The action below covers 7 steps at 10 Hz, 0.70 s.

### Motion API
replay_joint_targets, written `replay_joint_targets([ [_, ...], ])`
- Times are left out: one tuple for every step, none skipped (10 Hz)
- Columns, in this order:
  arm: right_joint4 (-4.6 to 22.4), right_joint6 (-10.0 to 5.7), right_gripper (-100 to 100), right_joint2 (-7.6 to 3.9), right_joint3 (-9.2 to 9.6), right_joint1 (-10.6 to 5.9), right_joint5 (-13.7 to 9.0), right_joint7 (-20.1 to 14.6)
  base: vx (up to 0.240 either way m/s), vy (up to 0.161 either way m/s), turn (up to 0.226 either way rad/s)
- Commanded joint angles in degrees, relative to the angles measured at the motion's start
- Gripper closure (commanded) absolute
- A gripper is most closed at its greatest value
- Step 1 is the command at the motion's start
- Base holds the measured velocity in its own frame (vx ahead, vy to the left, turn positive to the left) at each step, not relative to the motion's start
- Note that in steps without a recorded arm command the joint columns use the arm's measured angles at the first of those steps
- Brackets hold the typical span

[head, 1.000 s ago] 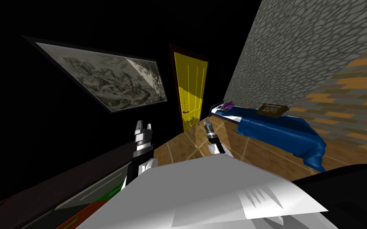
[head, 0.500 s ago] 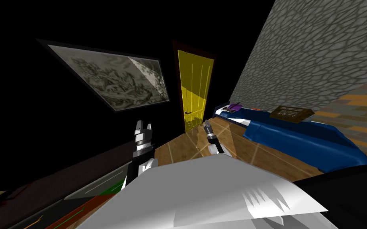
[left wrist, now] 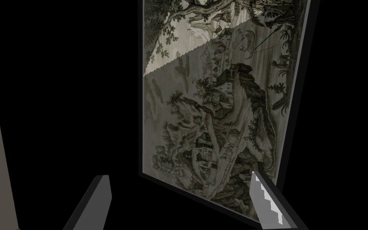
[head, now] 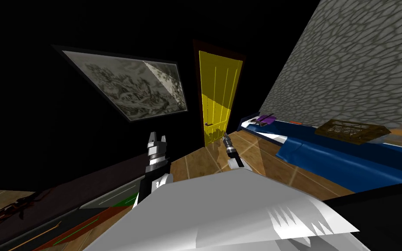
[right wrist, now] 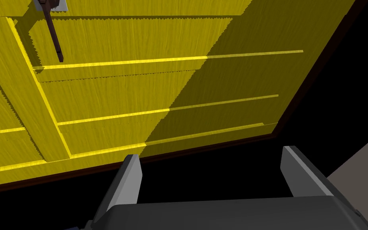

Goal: Pull the door open

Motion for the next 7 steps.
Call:
replay_joint_targets([
  [2.35,-0.60,-100,-0.15,0.02,-0.80,-0.32,-0.14,0.068,-0.053,0.131],
  [3.77,-0.92,-100,-0.29,0.00,-1.30,-0.53,-0.26,0.071,-0.052,0.106],
  [5.19,-1.25,-100,-0.44,-0.01,-1.80,-0.74,-0.38,0.080,-0.058,0.142],
  [6.60,-1.57,-100,-0.58,-0.02,-2.29,-0.95,-0.50,0.081,-0.063,0.120],
  [8.02,-1.89,-100,-0.73,-0.04,-2.79,-1.17,-0.62,0.079,-0.059,0.155],
  [9.44,-2.21,-100,-0.87,-0.05,-3.29,-1.38,-0.74,0.087,-0.048,0.161],
  [10.81,-2.53,-100,-1.00,-0.06,-3.78,-1.59,-0.86,0.082,-0.064,0.135],
])
